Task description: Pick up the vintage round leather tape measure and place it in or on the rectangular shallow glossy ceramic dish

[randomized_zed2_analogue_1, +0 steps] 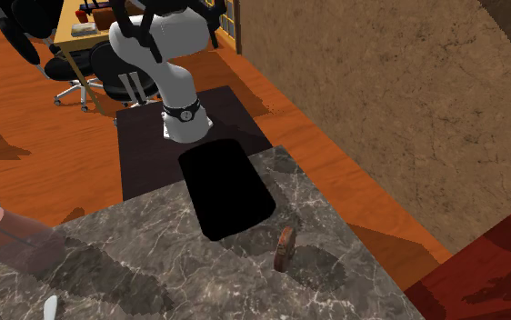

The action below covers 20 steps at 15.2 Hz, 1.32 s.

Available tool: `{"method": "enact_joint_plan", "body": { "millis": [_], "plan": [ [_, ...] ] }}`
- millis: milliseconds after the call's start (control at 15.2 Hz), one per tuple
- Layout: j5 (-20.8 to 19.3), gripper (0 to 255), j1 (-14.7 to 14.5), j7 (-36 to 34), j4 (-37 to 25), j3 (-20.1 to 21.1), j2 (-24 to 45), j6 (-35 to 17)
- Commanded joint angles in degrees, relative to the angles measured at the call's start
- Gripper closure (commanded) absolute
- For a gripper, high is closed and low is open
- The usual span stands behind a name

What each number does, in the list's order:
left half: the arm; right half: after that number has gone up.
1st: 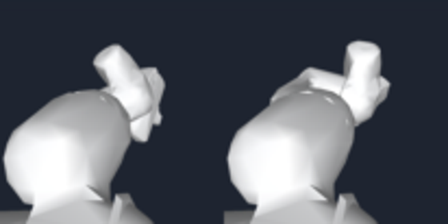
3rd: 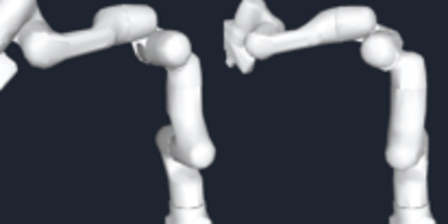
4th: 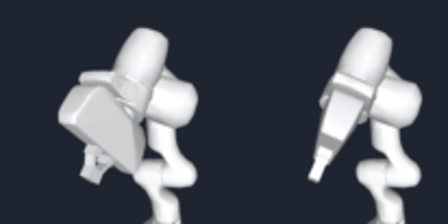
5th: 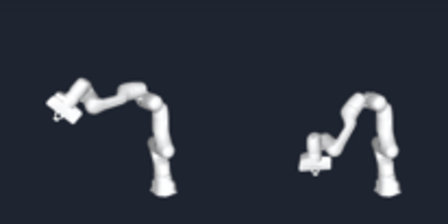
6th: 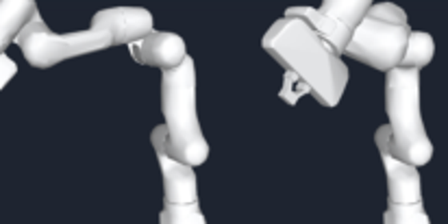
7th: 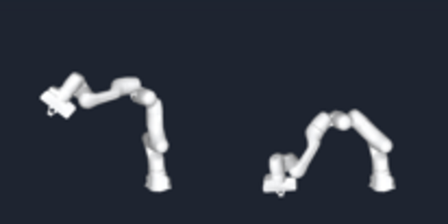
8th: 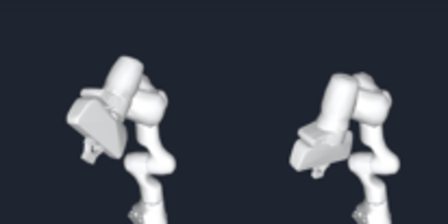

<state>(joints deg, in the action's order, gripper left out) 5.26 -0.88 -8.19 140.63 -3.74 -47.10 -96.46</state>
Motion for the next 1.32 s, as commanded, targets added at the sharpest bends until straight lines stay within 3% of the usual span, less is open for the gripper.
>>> {"method": "enact_joint_plan", "body": {
  "millis": [0, 594, 1254],
  "plan": [
    [0.0, 0, 0.0, 0.0, 0.0, 0.0, 0.0, 0.0],
    [2.74, 0, 0.23, -10.39, 4.27, 7.07, 13.34, -18.76],
    [0.73, 0, 1.8, -23.47, 0.05, 13.45, 35.17, -37.09]
  ]
}}
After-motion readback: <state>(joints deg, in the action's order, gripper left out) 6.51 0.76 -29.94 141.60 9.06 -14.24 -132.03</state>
